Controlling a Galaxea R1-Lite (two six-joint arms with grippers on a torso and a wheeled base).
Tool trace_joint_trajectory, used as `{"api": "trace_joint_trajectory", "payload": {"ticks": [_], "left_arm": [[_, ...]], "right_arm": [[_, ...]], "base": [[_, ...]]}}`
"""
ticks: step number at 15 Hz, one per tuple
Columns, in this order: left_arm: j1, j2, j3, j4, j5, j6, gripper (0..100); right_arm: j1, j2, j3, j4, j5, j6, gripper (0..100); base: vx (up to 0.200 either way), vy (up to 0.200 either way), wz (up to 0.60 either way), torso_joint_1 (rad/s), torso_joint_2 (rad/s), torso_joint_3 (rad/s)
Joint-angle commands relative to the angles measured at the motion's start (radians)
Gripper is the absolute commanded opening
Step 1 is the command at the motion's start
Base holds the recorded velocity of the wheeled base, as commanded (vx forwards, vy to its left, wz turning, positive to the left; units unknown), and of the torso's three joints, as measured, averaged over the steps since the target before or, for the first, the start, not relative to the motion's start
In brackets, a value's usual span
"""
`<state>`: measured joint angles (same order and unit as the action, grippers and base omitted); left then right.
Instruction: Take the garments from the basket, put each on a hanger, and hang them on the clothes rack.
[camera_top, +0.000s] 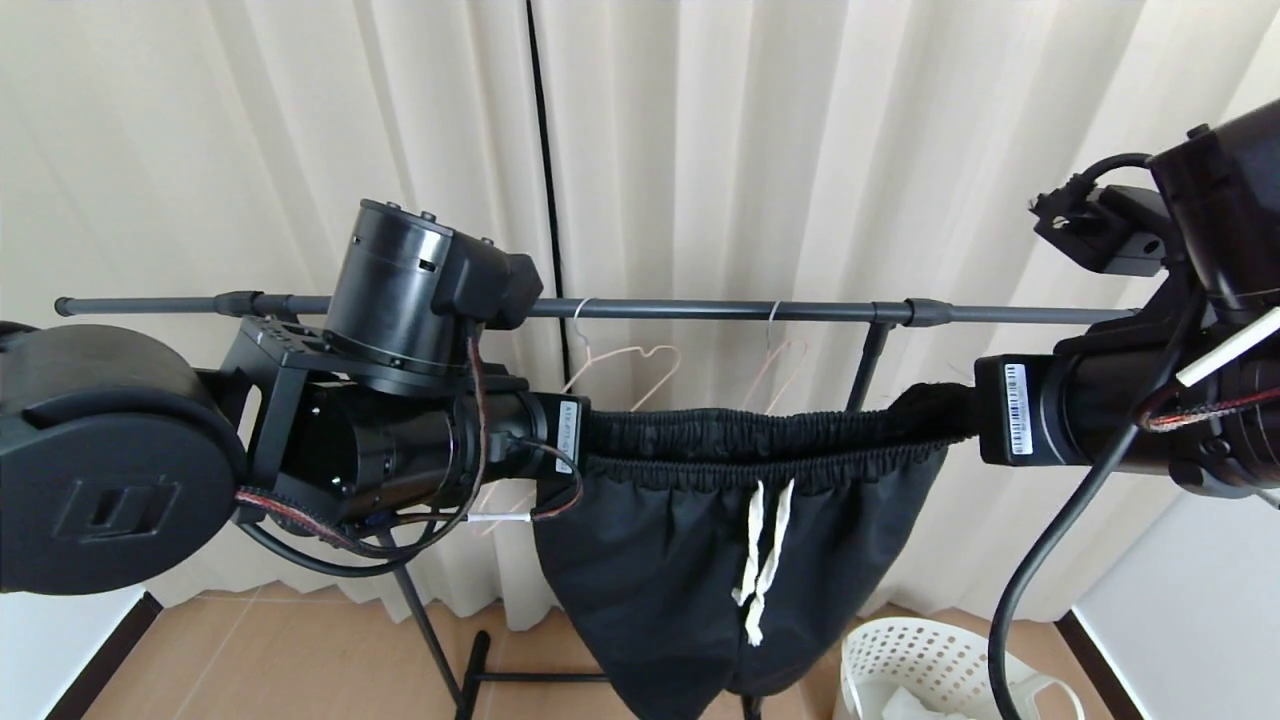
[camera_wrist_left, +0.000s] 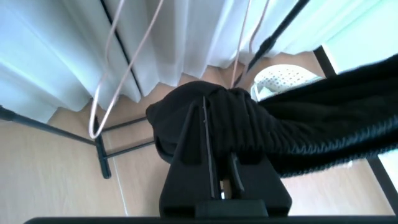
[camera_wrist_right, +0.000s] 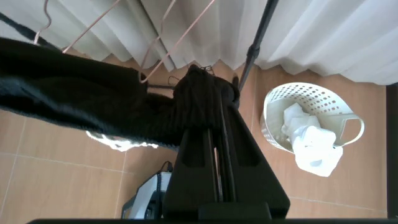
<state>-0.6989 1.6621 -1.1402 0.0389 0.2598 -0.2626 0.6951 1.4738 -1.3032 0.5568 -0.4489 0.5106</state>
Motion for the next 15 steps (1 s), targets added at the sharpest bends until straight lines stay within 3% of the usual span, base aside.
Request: {"api": "trace_joint_trajectory", "payload": {"ticks": [1,5,8,12,15], "left_arm": [[0.021,-0.030,0.000,-0.001,-0.001,0.000,0],[0.039,-0.033,0.004,-0.001,-0.002,0.000,0],[0.041,-0.018,-0.007,-0.008,-0.017,0.002,0],[0.039,0.080,-0.168,-0.005,-0.082,0.002,0],[0.039,0.169,-0.319,0.001,-0.109,0.016,0]], "right_arm": [[-0.098,-0.017,0.016,0.000,0.030,-0.015,0],[-0.154,-0.075,0.056,-0.003,0.073,-0.066,0],[-0.149,-0.142,0.160,-0.015,0.076,-0.103,0],[0.046,-0.181,0.255,-0.017,0.075,-0.098,0],[0.129,-0.182,0.268,-0.017,0.088,-0.093,0]], "base": [[0.000,0.000,0.00,0.000,0.00,0.000],[0.000,0.000,0.00,0.000,0.00,0.000],[0.000,0.000,0.00,0.000,0.00,0.000],[0.000,0.000,0.00,0.000,0.00,0.000],[0.000,0.000,0.00,0.000,0.00,0.000]]}}
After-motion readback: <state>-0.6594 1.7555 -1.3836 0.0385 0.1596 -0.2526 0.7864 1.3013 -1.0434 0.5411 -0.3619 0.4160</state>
